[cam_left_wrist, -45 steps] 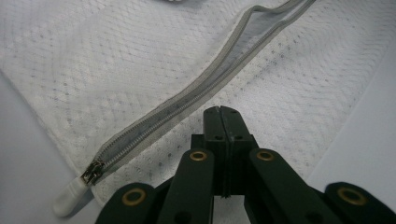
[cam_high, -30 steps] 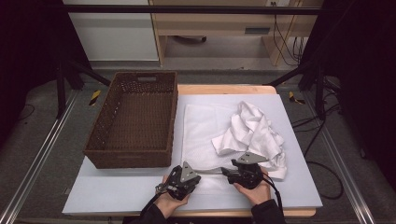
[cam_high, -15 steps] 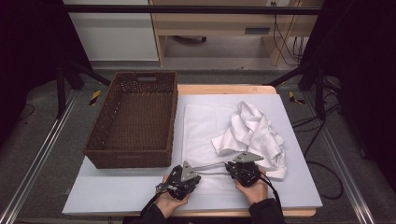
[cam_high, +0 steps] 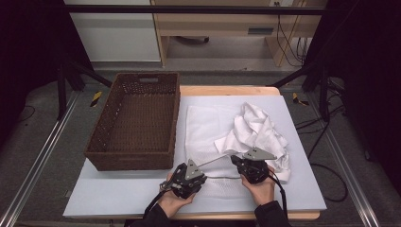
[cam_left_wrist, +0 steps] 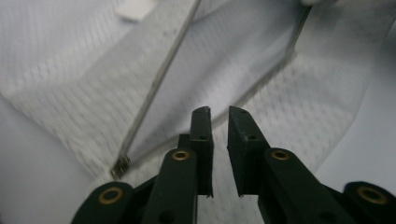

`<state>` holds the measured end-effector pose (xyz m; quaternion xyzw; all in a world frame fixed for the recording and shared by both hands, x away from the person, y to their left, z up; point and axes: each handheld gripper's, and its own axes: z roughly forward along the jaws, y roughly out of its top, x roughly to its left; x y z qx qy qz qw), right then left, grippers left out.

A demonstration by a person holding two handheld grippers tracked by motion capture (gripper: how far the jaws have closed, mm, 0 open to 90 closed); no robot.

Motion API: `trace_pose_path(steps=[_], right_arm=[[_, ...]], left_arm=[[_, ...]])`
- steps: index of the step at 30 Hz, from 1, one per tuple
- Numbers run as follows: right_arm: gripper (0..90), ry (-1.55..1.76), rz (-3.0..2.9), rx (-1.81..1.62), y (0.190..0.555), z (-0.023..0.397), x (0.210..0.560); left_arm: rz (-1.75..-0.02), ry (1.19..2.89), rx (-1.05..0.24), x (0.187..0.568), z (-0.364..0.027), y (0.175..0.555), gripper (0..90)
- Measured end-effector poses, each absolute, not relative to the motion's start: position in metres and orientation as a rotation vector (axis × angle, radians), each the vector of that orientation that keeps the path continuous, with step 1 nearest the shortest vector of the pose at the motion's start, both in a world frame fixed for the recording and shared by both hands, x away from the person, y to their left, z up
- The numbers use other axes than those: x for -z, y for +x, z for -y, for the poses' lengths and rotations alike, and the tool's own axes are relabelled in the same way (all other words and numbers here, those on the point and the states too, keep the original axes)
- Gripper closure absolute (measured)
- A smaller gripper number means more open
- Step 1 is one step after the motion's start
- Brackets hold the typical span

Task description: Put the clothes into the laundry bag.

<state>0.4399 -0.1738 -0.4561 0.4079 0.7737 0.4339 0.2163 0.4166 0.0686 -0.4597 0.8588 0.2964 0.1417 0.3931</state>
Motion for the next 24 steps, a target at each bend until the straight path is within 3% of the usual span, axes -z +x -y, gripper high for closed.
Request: trace_pose_path(steps=[6, 11, 14, 17, 21, 24], right_arm=[[89.1, 1.111, -2.137, -1.213, 0.440, 0.173, 0.451], [89.0, 1.102, -2.136, -1.233, 0.440, 0.175, 0.449], [89.0, 1.103, -2.133, -1.240, 0.439, 0.176, 0.448], [88.8, 1.102, -2.140, -1.238, 0.439, 0.177, 0.449], [87.0, 1.105, -2.156, -1.237, 0.438, 0.176, 0.451], [79.4, 1.098, -2.163, -1.252, 0.433, 0.178, 0.450]], left_arm=[[-0.689, 2.166, -0.495, 0.429, -0.044, 0.435, 63.5], [-0.661, 2.226, -0.471, 0.432, -0.023, 0.459, 61.1], [-0.666, 2.229, -0.437, 0.435, -0.020, 0.465, 70.1], [-0.662, 2.210, -0.398, 0.433, -0.023, 0.467, 88.0], [-0.645, 2.243, -0.389, 0.431, -0.024, 0.465, 89.0], [-0.641, 2.229, -0.378, 0.429, -0.025, 0.464, 89.2]])
